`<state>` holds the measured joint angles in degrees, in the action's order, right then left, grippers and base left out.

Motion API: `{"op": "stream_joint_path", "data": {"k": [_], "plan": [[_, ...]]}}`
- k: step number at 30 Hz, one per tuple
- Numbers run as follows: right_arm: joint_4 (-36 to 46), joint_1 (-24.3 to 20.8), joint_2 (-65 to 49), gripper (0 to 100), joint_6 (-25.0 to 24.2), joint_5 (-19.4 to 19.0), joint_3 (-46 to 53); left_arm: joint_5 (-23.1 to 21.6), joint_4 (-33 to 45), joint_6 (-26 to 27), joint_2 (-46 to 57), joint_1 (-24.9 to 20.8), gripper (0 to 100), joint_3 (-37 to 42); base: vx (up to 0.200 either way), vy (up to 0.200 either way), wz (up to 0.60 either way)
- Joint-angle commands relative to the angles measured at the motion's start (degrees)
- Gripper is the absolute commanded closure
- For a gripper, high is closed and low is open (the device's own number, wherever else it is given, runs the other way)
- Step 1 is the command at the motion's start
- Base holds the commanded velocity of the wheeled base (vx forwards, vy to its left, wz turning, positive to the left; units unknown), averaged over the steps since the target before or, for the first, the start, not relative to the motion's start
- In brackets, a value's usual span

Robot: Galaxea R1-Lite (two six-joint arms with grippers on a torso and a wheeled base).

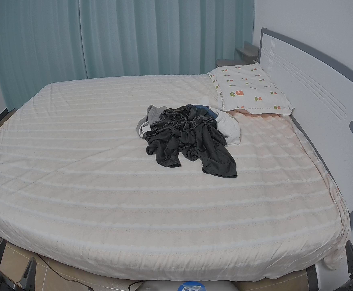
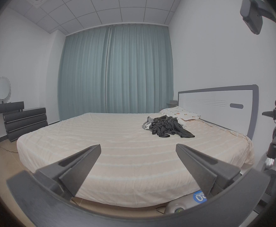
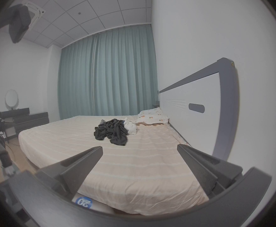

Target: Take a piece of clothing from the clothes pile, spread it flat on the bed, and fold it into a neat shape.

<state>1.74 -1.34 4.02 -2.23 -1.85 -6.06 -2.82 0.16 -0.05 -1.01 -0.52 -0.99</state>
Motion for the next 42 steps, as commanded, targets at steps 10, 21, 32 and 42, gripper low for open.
{"op": "stream_joint_path", "data": {"k": [10, 21, 32, 42], "plan": [[-21.34, -10.70, 54.25, 0, -7.17, -2.37, -8.79, 0.00, 0.02, -0.04, 0.31, 0.00, 0, 0.99, 0.000, 0.000, 0.00], [-44.63, -10.88, 96.17, 0, -12.71, -0.17, -23.30, 0.00, 0.02, -0.04, 0.31, 0.00, 0, 0.99, 0.000, 0.000, 0.00], [-44.72, -12.28, 123.68, 0, -18.34, 6.69, -48.17, 0.00, 0.02, -0.04, 0.22, 0.00, 0, 0.99, 0.000, 0.000, 0.00], [-41.73, -12.46, 137.66, 0, -19.57, 8.88, -65.04, 0.00, 0.02, -0.13, 0.31, 0.00, 0, 0.99, 0.000, 0.000, 0.00]]}}
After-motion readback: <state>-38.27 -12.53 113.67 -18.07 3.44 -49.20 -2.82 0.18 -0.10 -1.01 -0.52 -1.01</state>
